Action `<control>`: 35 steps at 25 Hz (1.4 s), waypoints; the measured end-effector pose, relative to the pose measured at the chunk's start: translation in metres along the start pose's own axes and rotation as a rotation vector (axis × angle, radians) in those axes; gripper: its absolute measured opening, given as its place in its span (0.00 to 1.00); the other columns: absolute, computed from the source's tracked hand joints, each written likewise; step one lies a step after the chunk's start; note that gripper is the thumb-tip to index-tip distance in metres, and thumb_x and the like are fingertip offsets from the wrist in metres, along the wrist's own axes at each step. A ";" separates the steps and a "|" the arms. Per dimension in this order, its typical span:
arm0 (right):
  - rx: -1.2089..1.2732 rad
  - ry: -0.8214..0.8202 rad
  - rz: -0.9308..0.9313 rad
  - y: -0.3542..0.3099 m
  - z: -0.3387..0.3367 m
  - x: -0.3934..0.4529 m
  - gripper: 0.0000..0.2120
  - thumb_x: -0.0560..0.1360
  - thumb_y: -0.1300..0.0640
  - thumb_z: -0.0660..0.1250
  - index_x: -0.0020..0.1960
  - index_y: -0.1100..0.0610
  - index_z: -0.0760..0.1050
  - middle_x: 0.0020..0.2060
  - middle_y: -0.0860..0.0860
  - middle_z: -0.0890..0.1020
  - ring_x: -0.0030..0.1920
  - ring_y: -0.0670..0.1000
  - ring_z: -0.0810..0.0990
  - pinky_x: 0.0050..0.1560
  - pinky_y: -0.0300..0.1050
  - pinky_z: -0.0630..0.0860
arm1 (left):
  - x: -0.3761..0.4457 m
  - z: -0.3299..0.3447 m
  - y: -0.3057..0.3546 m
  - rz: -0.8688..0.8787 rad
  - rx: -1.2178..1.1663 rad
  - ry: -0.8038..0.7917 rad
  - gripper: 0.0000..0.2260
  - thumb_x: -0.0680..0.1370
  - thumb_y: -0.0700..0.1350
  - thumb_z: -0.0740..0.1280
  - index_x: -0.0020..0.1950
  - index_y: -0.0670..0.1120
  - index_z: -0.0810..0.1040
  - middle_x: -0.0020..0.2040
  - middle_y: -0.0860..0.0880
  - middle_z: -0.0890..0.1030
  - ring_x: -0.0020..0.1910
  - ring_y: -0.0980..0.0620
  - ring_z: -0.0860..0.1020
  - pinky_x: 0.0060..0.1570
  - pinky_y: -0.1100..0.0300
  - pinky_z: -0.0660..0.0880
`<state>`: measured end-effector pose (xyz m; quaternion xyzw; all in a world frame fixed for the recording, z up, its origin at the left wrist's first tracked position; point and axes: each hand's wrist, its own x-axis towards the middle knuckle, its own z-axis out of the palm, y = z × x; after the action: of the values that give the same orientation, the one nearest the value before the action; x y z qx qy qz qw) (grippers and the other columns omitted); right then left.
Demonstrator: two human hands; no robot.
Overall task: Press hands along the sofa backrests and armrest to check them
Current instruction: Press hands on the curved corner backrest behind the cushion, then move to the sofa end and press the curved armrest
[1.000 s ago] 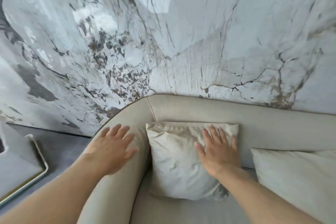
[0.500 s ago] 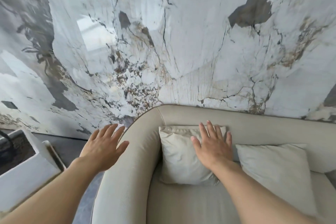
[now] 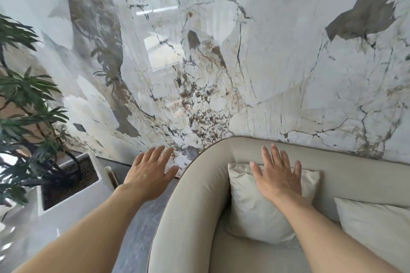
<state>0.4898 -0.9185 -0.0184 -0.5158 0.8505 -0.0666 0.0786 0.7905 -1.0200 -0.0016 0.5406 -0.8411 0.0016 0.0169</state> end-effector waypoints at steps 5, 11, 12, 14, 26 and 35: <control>-0.027 0.006 0.143 -0.025 0.008 0.023 0.31 0.79 0.37 0.41 0.78 0.47 0.41 0.78 0.48 0.41 0.77 0.52 0.40 0.74 0.59 0.37 | 0.070 0.018 -0.022 0.132 -0.038 -0.032 0.29 0.78 0.65 0.43 0.77 0.55 0.47 0.79 0.50 0.52 0.77 0.48 0.48 0.76 0.47 0.45; -0.052 0.027 0.379 -0.084 0.020 0.055 0.31 0.79 0.38 0.41 0.78 0.48 0.41 0.79 0.48 0.42 0.77 0.51 0.40 0.74 0.60 0.38 | 0.182 0.047 -0.050 0.374 -0.064 -0.064 0.30 0.78 0.64 0.44 0.77 0.53 0.47 0.79 0.48 0.51 0.77 0.47 0.46 0.75 0.44 0.42; -0.058 0.040 0.409 -0.093 0.018 0.056 0.31 0.79 0.38 0.41 0.78 0.48 0.41 0.79 0.48 0.42 0.77 0.51 0.40 0.74 0.60 0.37 | 0.194 0.049 -0.050 0.415 -0.073 -0.072 0.30 0.78 0.64 0.44 0.77 0.53 0.47 0.79 0.48 0.51 0.77 0.46 0.46 0.75 0.44 0.42; -0.057 0.071 0.477 -0.103 0.012 0.054 0.31 0.78 0.38 0.42 0.78 0.48 0.43 0.79 0.48 0.44 0.77 0.51 0.41 0.73 0.60 0.37 | 0.208 0.050 -0.043 0.502 -0.095 -0.071 0.30 0.78 0.64 0.44 0.77 0.53 0.48 0.79 0.48 0.51 0.77 0.46 0.46 0.74 0.44 0.42; 0.021 0.286 0.747 -0.073 -0.013 -0.020 0.31 0.78 0.37 0.42 0.78 0.48 0.42 0.79 0.48 0.44 0.77 0.51 0.42 0.73 0.59 0.37 | 0.198 -0.007 0.042 0.804 -0.099 0.069 0.30 0.78 0.63 0.43 0.77 0.53 0.45 0.80 0.50 0.48 0.77 0.48 0.43 0.75 0.46 0.40; -0.001 0.287 1.119 -0.080 -0.006 -0.052 0.32 0.77 0.35 0.39 0.77 0.46 0.39 0.78 0.46 0.41 0.77 0.50 0.38 0.73 0.59 0.34 | 0.229 -0.002 0.104 1.165 -0.192 0.040 0.29 0.78 0.62 0.44 0.77 0.53 0.52 0.79 0.50 0.52 0.77 0.48 0.46 0.75 0.46 0.42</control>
<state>0.5818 -0.9086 0.0062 0.0270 0.9960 -0.0838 -0.0143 0.6013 -1.1852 0.0087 -0.0145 -0.9953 -0.0553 0.0781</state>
